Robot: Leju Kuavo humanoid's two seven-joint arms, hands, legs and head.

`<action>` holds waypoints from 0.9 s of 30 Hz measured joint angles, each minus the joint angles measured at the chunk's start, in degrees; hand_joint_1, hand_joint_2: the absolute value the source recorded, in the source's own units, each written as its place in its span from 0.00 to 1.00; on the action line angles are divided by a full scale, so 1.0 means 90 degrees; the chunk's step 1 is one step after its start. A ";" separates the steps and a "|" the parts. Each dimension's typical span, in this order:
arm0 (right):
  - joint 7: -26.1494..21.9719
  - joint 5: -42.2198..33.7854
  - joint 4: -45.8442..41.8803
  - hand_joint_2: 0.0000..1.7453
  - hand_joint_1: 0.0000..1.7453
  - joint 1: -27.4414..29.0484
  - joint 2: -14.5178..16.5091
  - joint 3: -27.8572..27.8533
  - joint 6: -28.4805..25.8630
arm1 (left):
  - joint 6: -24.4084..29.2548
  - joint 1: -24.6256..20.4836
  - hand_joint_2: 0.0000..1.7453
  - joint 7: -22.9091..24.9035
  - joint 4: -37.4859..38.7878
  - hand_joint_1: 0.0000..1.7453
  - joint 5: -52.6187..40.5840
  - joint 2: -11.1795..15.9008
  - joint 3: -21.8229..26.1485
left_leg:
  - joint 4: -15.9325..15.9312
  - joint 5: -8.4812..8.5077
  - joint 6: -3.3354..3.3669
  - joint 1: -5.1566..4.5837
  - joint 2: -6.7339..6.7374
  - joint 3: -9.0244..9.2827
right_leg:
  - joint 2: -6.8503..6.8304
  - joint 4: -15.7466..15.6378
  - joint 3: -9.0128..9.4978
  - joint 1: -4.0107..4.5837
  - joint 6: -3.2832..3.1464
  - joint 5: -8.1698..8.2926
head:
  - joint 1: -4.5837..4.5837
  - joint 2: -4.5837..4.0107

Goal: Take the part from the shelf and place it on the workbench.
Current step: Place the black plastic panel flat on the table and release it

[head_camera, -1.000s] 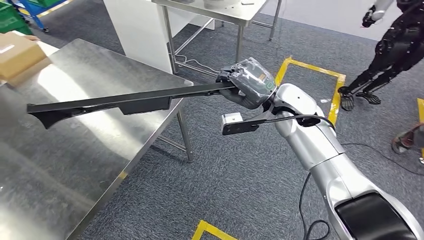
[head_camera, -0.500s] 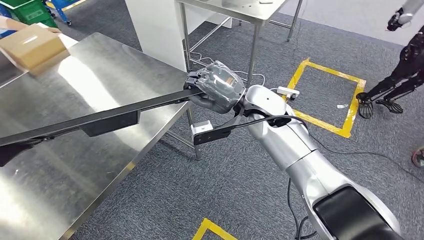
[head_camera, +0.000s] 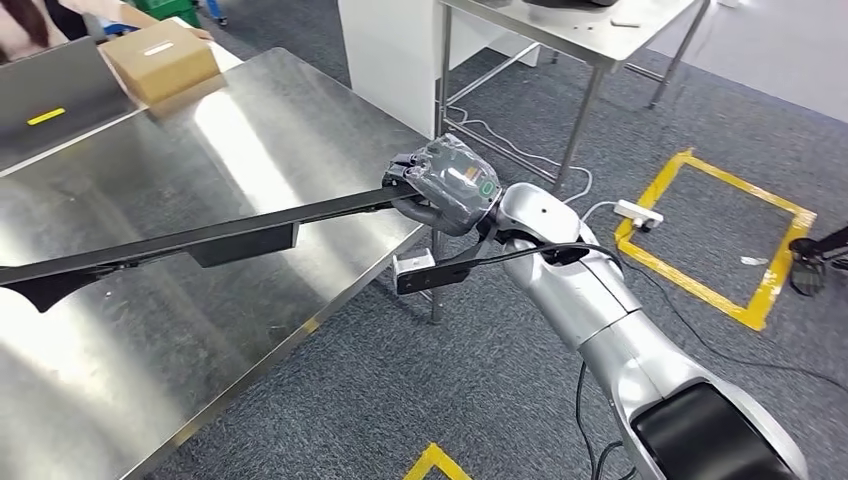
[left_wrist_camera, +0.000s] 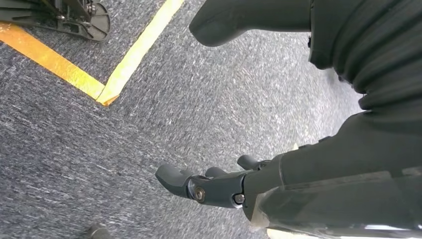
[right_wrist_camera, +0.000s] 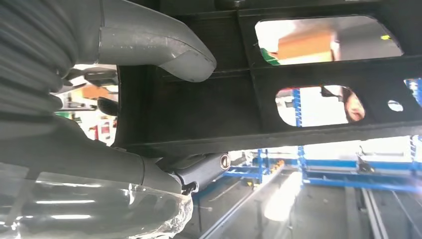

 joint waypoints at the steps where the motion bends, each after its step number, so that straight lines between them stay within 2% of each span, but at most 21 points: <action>1: 0.0000 -0.0001 0.0008 1.00 1.00 0.0001 0.0005 0.0002 -0.0002 | 0.0000 0.0004 1.00 -0.0003 0.0000 0.00 -0.0001 0.0002 0.0000 | 0.0008 -0.0004 -0.0033 -0.0003 -0.0053 -0.0016 | 0.0040 -0.0159 0.0081 -0.0004 -0.0024 0.0053 | -0.0005 0.0000; 3: 0.0000 0.0001 0.0021 1.00 1.00 0.0001 0.0025 0.0012 -0.0005 | 0.0000 0.0029 1.00 -0.0005 0.0001 0.00 -0.0001 0.0009 0.0000 | 0.0005 -0.0005 -0.0106 0.0024 -0.0119 -0.0042 | -0.0058 -0.0186 0.0107 0.0003 -0.0108 0.0072 | -0.0010 0.0000; 4: 0.0001 0.0002 0.0024 1.00 1.00 -0.0004 0.0043 0.0018 -0.0007 | -0.0001 0.0041 1.00 -0.0005 0.0002 0.00 -0.0001 0.0008 -0.0001 | 0.0035 -0.0028 -0.0146 0.0033 -0.0057 -0.0063 | -0.0101 -0.0195 0.0117 -0.0001 -0.0150 0.0081 | -0.0012 0.0000; 5: 0.0001 0.0004 0.0025 1.00 1.00 -0.0013 0.0060 0.0023 -0.0007 | -0.0002 0.0046 1.00 -0.0005 0.0002 0.00 -0.0001 0.0007 -0.0002 | 0.0141 -0.0101 -0.0182 0.0036 0.0066 -0.0116 | -0.0145 -0.0208 0.0126 -0.0011 -0.0194 0.0087 | -0.0027 0.0000; 7: 0.0002 0.0005 0.0035 1.00 1.00 -0.0023 0.0082 0.0028 -0.0008 | -0.0005 0.0029 1.00 -0.0007 0.0002 0.00 -0.0001 0.0005 -0.0005 | 0.0704 -0.0410 -0.0241 0.0032 0.0388 -0.0384 | -0.0239 -0.0220 0.0145 -0.0005 -0.0256 0.0076 | -0.0053 0.0000; 9: 0.0002 0.0022 0.0070 1.00 1.00 -0.0022 0.0084 0.0036 -0.0012 | 0.0013 0.0015 1.00 -0.0092 0.0002 0.00 -0.0003 0.0009 -0.0005 | 0.1453 -0.0715 -0.0281 0.0049 0.0528 -0.0768 | -0.0356 -0.0218 0.0157 0.0022 -0.0293 0.0052 | -0.0061 0.0000; 10: 0.0004 0.0035 0.0096 1.00 1.00 -0.0019 0.0084 0.0041 -0.0016 | 0.0066 0.0021 1.00 -0.0223 0.0002 0.00 -0.0002 0.0008 -0.0004 | 0.1640 -0.0739 -0.0287 0.0056 0.0553 -0.0875 | -0.0415 -0.0218 0.0164 0.0033 -0.0305 0.0041 | -0.0062 0.0000; 11: 0.0008 0.0047 0.0123 1.00 1.00 -0.0017 0.0084 0.0044 -0.0022 | 0.0177 0.0029 1.00 -0.0449 0.0002 0.00 0.0011 0.0007 -0.0001 | 0.1598 -0.0651 -0.0282 0.0060 0.0572 -0.0865 | -0.0471 -0.0217 0.0174 0.0041 -0.0315 0.0032 | -0.0063 0.0000; 12: 0.0013 0.0053 0.0151 1.00 1.00 -0.0018 0.0084 0.0042 -0.0029 | 0.0347 0.0033 1.00 -0.0764 0.0000 0.00 0.0045 0.0009 0.0013 | 0.1300 -0.0458 -0.0263 0.0060 0.0609 -0.0717 | -0.0527 -0.0217 0.0190 0.0048 -0.0320 0.0019 | -0.0062 0.0000; 14: 0.0019 0.0055 0.0194 1.00 1.00 -0.0036 0.0081 0.0027 -0.0037 | 0.0732 0.0011 1.00 -0.1478 -0.0007 0.00 0.0152 0.0026 0.0075 | 0.0493 -0.0108 -0.0203 0.0021 0.0788 -0.0291 | -0.0633 -0.0216 0.0221 0.0083 -0.0313 -0.0010 | -0.0063 0.0000; 15: 0.0019 0.0056 0.0214 1.00 1.00 -0.0052 0.0076 0.0016 -0.0039 | 0.0899 -0.0012 1.00 -0.1835 -0.0013 0.00 0.0204 0.0041 0.0121 | 0.0202 -0.0024 -0.0164 -0.0008 0.0860 -0.0139 | -0.0682 -0.0215 0.0229 0.0105 -0.0295 -0.0027 | -0.0059 0.0000; 16: 0.0019 0.0056 0.0233 1.00 1.00 -0.0068 0.0072 0.0007 -0.0039 | 0.1016 -0.0031 1.00 -0.2151 -0.0021 0.00 0.0237 0.0060 0.0163 | 0.0080 -0.0021 -0.0132 -0.0037 0.0895 -0.0081 | -0.0727 -0.0214 0.0234 0.0127 -0.0273 -0.0041 | -0.0059 0.0000; 18: 0.0019 0.0062 0.0276 1.00 1.00 -0.0096 0.0074 -0.0007 -0.0040 | 0.1139 -0.0054 1.00 -0.2652 -0.0036 0.00 0.0274 0.0095 0.0242 | 0.0038 -0.0038 -0.0070 -0.0067 0.0801 -0.0076 | -0.0825 -0.0228 0.0261 0.0147 -0.0222 -0.0066 | -0.0055 0.0000; 19: 0.0018 0.0069 0.0299 1.00 1.00 -0.0107 0.0083 -0.0012 -0.0041 | 0.1157 -0.0057 1.00 -0.2798 -0.0044 0.00 0.0279 0.0109 0.0278 | 0.0006 -0.0022 -0.0037 -0.0053 0.0750 -0.0051 | -0.0835 -0.0213 0.0259 0.0150 -0.0195 -0.0089 | -0.0055 0.0000; 20: 0.0015 0.0076 0.0324 1.00 1.00 -0.0125 0.0093 -0.0014 -0.0042 | 0.1171 -0.0069 1.00 -0.2883 -0.0049 0.00 0.0276 0.0115 0.0309 | -0.0031 -0.0002 -0.0001 -0.0036 0.0697 -0.0022 | -0.0767 -0.0128 0.0230 0.0147 -0.0178 -0.0148 | -0.0054 0.0000; 21: 0.0007 0.0081 0.0354 1.00 1.00 -0.0146 0.0100 -0.0016 -0.0045 | 0.1161 -0.0089 1.00 -0.2925 -0.0053 0.00 0.0268 0.0118 0.0333 | -0.0067 0.0022 0.0042 -0.0015 0.0647 0.0006 | -0.0653 0.0084 0.0140 0.0141 -0.0175 -0.0256 | -0.0049 0.0000; 23: -0.0020 0.0083 0.0439 1.00 1.00 -0.0169 0.0097 -0.0022 -0.0060 | 0.1051 -0.0140 1.00 -0.2922 -0.0056 0.00 0.0240 0.0112 0.0358 | -0.0090 0.0041 0.0092 0.0007 0.0529 0.0025 | -0.0396 0.0844 -0.0224 0.0103 -0.0202 -0.0570 | -0.0035 0.0000; 24: -0.0038 0.0089 0.0492 1.00 1.00 -0.0168 0.0091 -0.0024 -0.0074 | 0.0947 -0.0156 1.00 -0.2914 -0.0056 0.00 0.0229 0.0106 0.0364 | -0.0089 0.0043 0.0104 0.0008 0.0459 0.0023 | -0.0343 0.1248 -0.0432 0.0087 -0.0203 -0.0698 | -0.0029 0.0000; 25: -0.0056 0.0103 0.0547 1.00 1.00 -0.0164 0.0084 -0.0024 -0.0092 | 0.0815 -0.0163 1.00 -0.2918 -0.0056 0.00 0.0228 0.0097 0.0370 | -0.0086 0.0042 0.0103 0.0008 0.0380 0.0023 | -0.0323 0.1493 -0.0575 0.0073 -0.0178 -0.0747 | -0.0028 0.0000; 26: -0.0075 0.0120 0.0597 1.00 1.00 -0.0161 0.0080 -0.0024 -0.0114 | 0.0682 -0.0160 1.00 -0.2933 -0.0055 0.00 0.0231 0.0084 0.0375 | -0.0080 0.0040 0.0101 0.0010 0.0302 0.0023 | -0.0311 0.1513 -0.0614 0.0057 -0.0131 -0.0699 | -0.0027 0.0000; 27: -0.0090 0.0135 0.0639 1.00 1.00 -0.0162 0.0076 -0.0023 -0.0139 | 0.0553 -0.0154 1.00 -0.2954 -0.0055 0.00 0.0244 0.0066 0.0381 | -0.0072 0.0036 0.0094 0.0015 0.0224 0.0025 | -0.0295 0.1279 -0.0530 0.0038 -0.0067 -0.0556 | -0.0028 0.0000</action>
